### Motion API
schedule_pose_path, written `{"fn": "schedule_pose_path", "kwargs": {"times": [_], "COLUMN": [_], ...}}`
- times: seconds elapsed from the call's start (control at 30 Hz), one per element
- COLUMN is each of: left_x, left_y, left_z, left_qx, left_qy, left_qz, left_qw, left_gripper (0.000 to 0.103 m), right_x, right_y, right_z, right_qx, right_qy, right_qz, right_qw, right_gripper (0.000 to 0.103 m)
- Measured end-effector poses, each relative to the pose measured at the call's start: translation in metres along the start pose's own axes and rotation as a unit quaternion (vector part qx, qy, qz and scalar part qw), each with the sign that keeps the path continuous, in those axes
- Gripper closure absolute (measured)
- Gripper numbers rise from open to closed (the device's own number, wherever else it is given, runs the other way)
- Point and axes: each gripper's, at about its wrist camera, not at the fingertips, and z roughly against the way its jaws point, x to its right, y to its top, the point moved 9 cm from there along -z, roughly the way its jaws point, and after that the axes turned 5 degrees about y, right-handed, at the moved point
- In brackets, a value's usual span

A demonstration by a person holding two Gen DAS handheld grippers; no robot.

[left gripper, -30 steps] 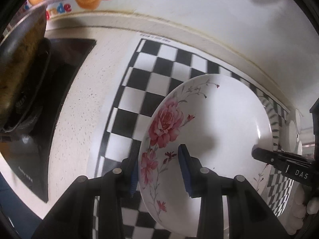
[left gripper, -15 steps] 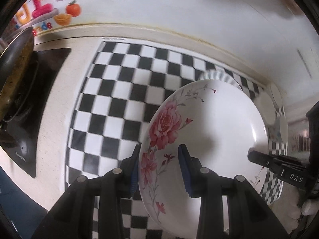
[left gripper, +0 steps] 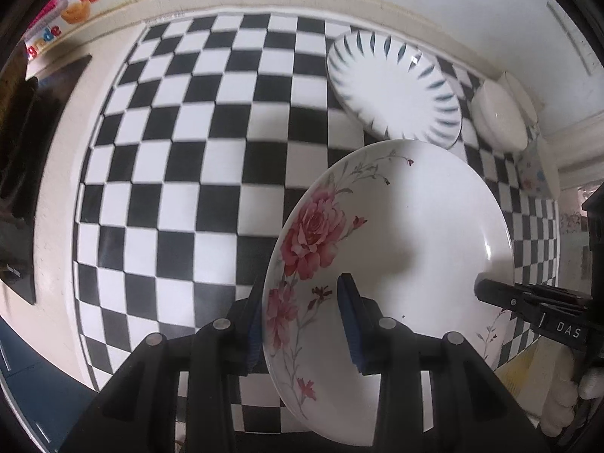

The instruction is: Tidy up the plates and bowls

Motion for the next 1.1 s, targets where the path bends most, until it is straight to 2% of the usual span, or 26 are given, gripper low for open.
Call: {"fn": "schedule_pose_path", "kwargs": {"times": [0.37,0.8,0.87,1.1], "left_x": [0.015,0.029,0.032,0.040], "left_y": [-0.019,-0.031,-0.032,-0.033], "left_z": [-0.026,-0.047,-0.047,-0.048], "left_qx": [-0.040,-0.074,-0.072,-0.073], "left_qy": [0.001,0.023,0.030,0.032], "left_qz": [-0.017,-0.025,-0.031,-0.031], "left_qw": [0.9990,0.9967,0.9964,0.9963], "left_gripper": [0.071,0.070,0.070,0.070], "right_x": [0.028,0.024,0.026,0.023], "right_y": [-0.018,-0.014,-0.015,-0.016], "right_z": [-0.020,-0.025,-0.026,-0.028], "right_qx": [-0.023,-0.036,-0.040,-0.055], "right_qy": [-0.004,-0.035,-0.055,-0.052], "right_qz": [-0.017,0.007,0.014,0.016], "right_qw": [1.000,0.999,0.998,0.997], "right_gripper": [0.085,0.087,0.087,0.087]}}
